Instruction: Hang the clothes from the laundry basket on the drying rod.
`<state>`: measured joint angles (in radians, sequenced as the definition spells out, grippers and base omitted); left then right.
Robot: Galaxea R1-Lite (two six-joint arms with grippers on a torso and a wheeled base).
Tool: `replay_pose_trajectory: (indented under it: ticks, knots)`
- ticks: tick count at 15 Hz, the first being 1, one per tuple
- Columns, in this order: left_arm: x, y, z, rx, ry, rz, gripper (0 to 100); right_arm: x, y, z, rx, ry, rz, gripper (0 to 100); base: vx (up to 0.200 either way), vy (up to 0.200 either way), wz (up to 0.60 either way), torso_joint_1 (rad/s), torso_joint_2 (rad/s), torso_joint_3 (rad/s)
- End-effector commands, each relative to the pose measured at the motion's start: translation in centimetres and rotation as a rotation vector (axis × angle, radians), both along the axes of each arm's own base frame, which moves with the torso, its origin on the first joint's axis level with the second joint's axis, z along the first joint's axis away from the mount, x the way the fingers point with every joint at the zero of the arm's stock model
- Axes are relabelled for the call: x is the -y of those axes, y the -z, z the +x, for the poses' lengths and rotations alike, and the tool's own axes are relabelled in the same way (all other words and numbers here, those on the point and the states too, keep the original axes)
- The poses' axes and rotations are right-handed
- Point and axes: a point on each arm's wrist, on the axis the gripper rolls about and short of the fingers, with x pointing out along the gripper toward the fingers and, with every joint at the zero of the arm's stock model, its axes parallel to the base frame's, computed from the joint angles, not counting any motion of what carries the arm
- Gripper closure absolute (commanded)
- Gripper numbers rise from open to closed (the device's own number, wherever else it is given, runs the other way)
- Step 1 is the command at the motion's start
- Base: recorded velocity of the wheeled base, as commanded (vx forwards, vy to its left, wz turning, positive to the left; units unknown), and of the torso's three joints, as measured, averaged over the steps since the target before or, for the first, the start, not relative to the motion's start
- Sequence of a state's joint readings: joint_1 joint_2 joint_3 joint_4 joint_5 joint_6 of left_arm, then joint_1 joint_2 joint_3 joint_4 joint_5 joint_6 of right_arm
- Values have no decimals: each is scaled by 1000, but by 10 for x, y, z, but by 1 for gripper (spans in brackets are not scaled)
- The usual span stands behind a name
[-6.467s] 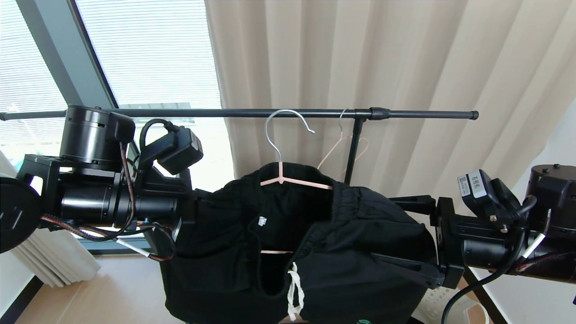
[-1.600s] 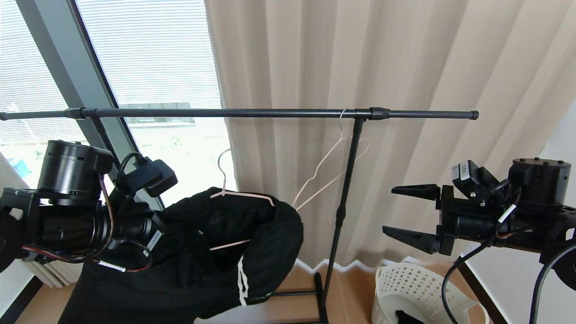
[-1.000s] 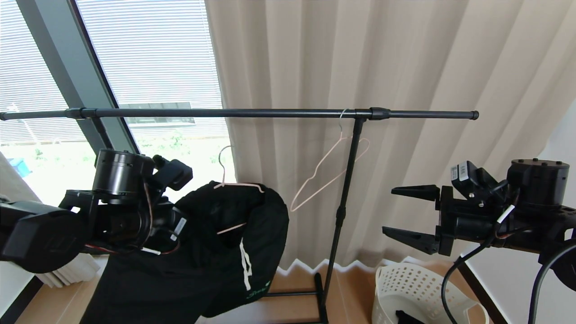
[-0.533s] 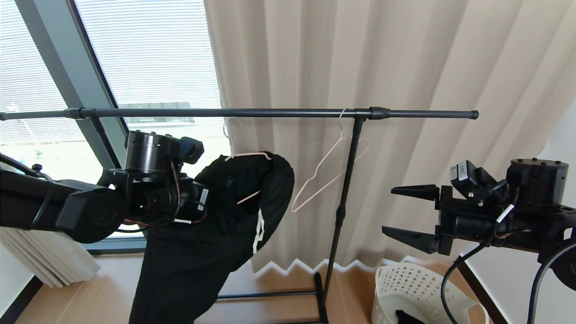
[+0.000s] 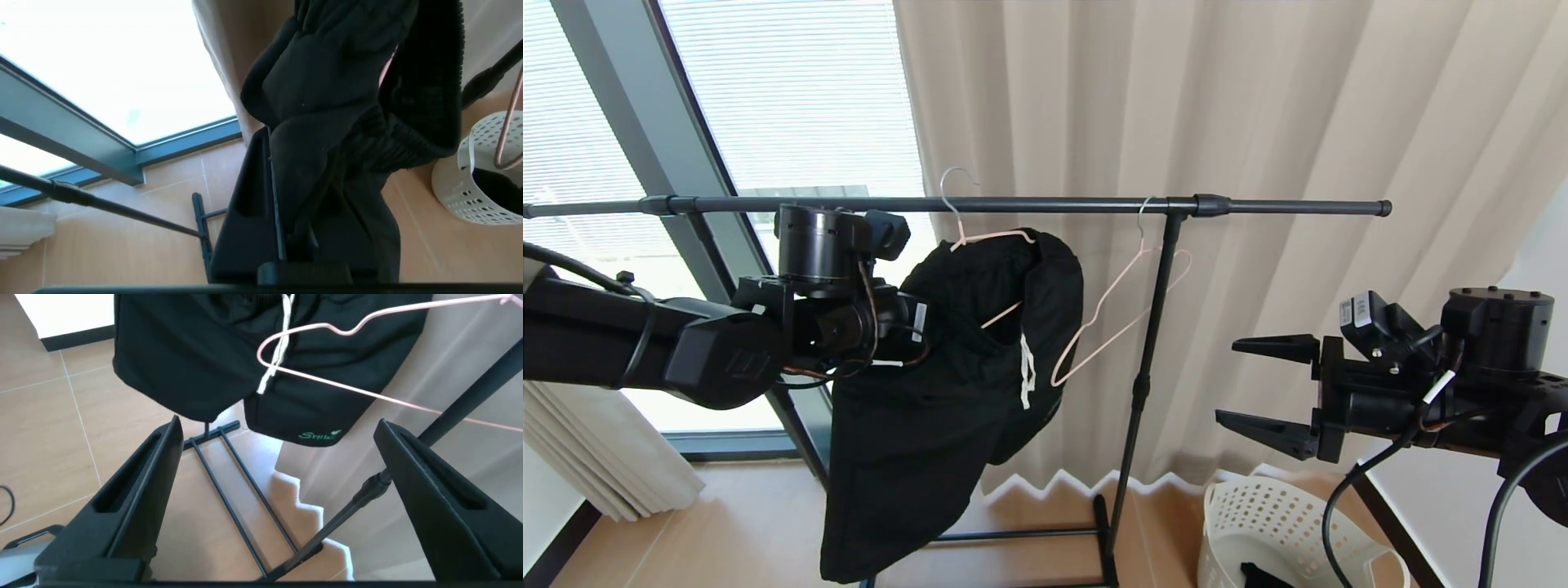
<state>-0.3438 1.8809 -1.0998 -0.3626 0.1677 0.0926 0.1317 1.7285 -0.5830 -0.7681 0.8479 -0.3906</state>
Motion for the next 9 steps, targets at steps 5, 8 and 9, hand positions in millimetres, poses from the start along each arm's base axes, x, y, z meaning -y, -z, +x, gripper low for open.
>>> replay_pose_trajectory:
  ticks: [5, 8, 9]
  knots:
    - [16, 8, 36, 45, -83, -66, 100, 0, -1, 2, 4, 1, 0, 0, 0, 0, 0, 0, 0, 0]
    - [19, 11, 45, 48, -85, -68, 100, 1, -1, 2, 4, 2, 0, 0, 0, 0, 0, 0, 0, 0]
    - [21, 14, 47, 44, -83, -66, 100, 1, -2, 1, 4, 3, 1, 0, 0, 0, 0, 0, 0, 0]
